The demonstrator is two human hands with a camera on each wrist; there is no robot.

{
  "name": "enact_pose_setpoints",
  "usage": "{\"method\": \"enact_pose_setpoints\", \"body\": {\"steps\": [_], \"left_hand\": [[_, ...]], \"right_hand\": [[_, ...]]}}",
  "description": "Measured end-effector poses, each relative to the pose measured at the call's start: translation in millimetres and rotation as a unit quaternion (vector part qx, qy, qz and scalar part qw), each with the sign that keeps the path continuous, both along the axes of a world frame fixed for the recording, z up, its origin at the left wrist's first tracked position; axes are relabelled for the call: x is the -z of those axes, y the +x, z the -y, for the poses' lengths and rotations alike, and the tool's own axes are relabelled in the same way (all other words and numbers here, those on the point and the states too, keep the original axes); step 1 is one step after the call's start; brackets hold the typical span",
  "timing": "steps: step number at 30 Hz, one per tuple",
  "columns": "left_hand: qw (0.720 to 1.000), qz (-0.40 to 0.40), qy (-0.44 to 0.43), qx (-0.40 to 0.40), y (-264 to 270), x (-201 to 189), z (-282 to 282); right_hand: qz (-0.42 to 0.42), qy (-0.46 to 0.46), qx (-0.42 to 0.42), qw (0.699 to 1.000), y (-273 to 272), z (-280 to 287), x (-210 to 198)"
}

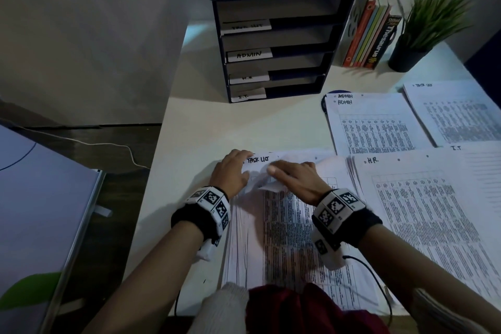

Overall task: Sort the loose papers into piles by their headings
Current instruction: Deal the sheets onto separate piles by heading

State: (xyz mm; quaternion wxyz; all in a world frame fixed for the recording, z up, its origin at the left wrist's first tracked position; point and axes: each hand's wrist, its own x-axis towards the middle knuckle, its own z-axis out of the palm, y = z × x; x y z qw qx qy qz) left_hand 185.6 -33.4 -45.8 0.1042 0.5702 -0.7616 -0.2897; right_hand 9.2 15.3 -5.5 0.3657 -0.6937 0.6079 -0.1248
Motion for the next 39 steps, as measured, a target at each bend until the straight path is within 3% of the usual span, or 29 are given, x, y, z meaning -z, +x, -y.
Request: {"method": "enact_pose_setpoints", "body": {"steps": [4, 7, 9, 11, 13, 17, 24, 33, 39], "left_hand": [[0.999, -0.036, -0.019, -0.016, -4.2, -4.3, 1.2], [0.993, -0.109, 0.04, -0.013, -0.9, -10.6, 0.4], [0.973, -0.188, 0.131, -0.008, 4.3, -19.2, -3.4], [0.936, -0.275, 0.221, -0.013, 9.5, -30.7, -8.2], [0.912, -0.309, 0.269, -0.006, 12.5, -37.8, -11.5], [0.907, -0.32, 0.272, -0.013, 10.9, -37.3, -11.3], [0.929, -0.307, 0.202, -0.037, -0.1, -31.0, -15.2], [0.918, -0.326, 0.218, -0.066, -0.2, -30.2, -16.4], [0.94, -0.289, 0.172, -0.049, -2.4, -27.3, -17.8]], "right_hand": [[-0.067, 0.005, 0.031, 0.997, 2.9, 9.6, 5.5], [-0.083, 0.013, 0.045, 0.995, 5.8, 15.2, 6.7], [-0.058, 0.014, 0.062, 0.996, 7.6, 17.6, 7.8], [-0.009, 0.014, 0.089, 0.996, 8.5, 17.7, 6.3], [0.031, 0.017, 0.109, 0.993, 8.4, 16.5, 3.9], [0.053, 0.014, 0.125, 0.991, 7.5, 14.8, 2.0], [0.018, -0.01, 0.132, 0.991, 13.7, 12.3, 1.8], [0.075, -0.011, 0.114, 0.991, 6.5, 7.1, 11.0], [0.071, -0.007, 0.114, 0.991, 10.8, 7.4, 6.4]]}}
